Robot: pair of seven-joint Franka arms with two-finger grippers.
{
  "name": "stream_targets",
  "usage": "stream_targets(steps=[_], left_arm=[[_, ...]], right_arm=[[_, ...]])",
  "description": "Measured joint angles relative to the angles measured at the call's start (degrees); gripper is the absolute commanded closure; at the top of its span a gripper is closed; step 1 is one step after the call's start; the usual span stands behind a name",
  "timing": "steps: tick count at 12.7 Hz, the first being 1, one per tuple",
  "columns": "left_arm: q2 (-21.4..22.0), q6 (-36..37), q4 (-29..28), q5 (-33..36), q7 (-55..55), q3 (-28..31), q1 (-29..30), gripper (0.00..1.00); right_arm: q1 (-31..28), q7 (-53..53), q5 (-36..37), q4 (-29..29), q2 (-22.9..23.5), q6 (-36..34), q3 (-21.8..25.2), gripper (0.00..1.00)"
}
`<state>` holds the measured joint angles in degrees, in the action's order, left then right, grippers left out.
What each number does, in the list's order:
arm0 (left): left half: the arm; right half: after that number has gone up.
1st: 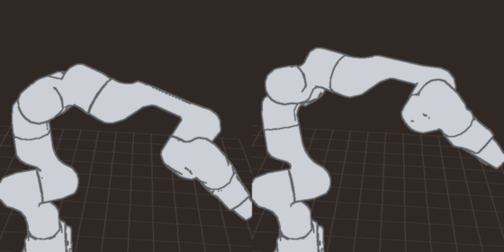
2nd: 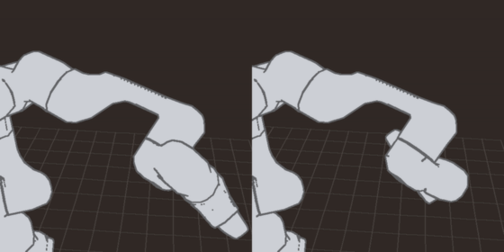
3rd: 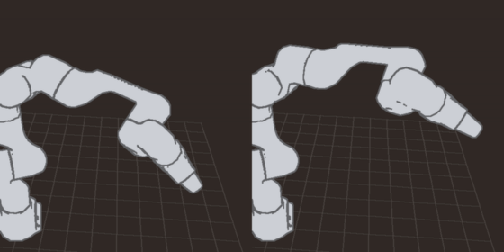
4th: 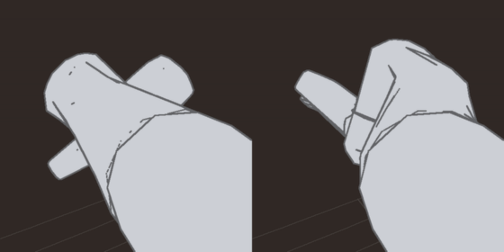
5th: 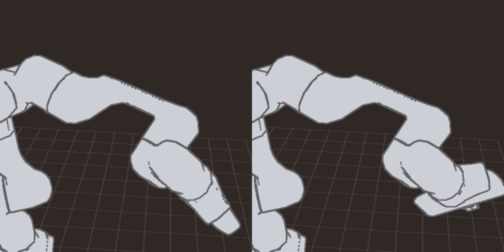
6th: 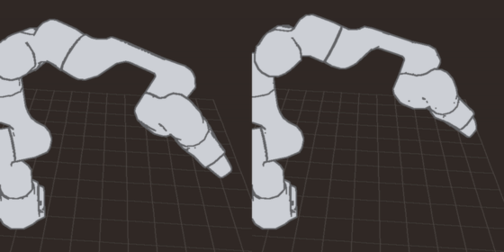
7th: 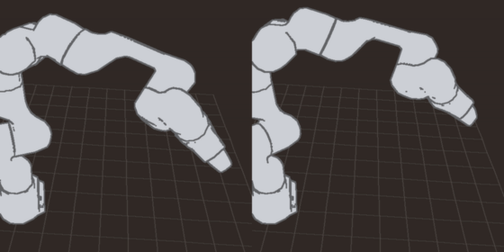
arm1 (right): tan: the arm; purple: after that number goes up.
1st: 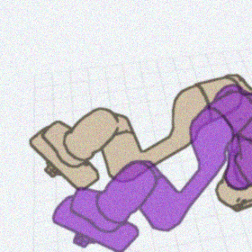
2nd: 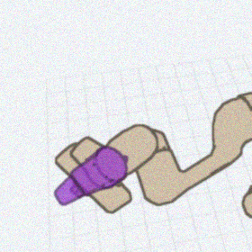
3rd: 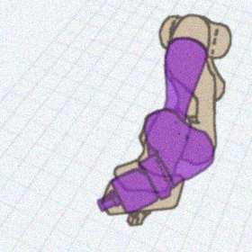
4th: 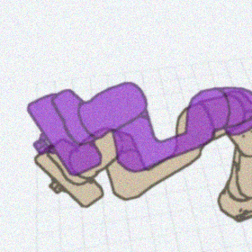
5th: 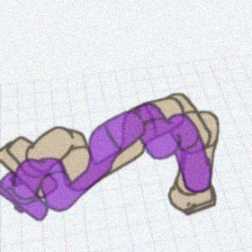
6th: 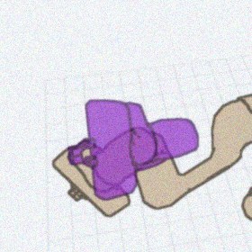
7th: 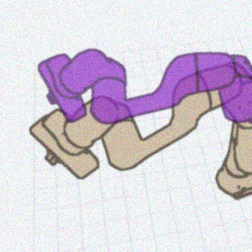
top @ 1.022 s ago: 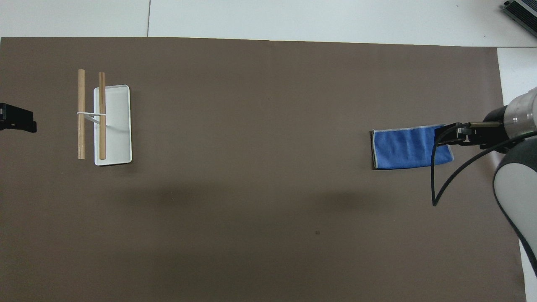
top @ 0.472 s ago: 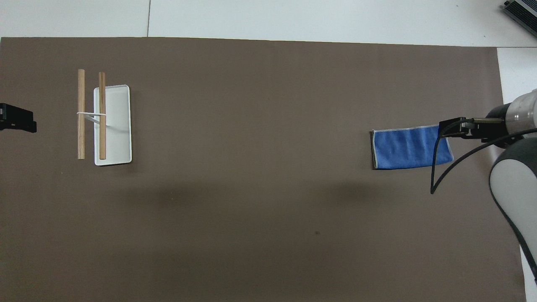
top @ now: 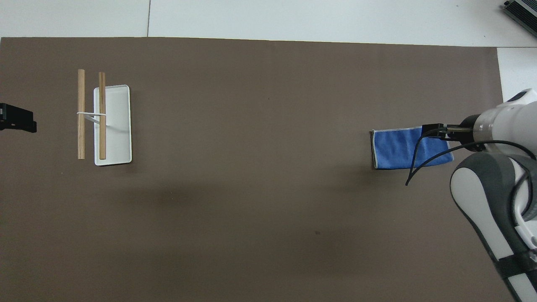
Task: Right arm passes towel to left arm to hang
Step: 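Lower the right gripper onto the blue towel's near edge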
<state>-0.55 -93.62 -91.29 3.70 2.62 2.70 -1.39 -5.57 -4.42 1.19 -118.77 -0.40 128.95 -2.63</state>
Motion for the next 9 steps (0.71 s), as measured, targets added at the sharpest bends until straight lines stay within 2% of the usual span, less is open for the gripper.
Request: stream_targets(steps=[3, 9], left_arm=[[0.0, 0.0, 0.0, 0.0, 0.0, 0.0, 0.0, 0.0], [0.0, 0.0, 0.0, 0.0, 0.0, 0.0, 0.0, 0.0]], right_arm=[[-0.25, 0.41, 0.0, -2.53, 3.02, 6.15, 0.02, 0.0], [-0.22, 1.12, 0.06, -2.76, 11.8, 15.77, 0.0, 0.0]])
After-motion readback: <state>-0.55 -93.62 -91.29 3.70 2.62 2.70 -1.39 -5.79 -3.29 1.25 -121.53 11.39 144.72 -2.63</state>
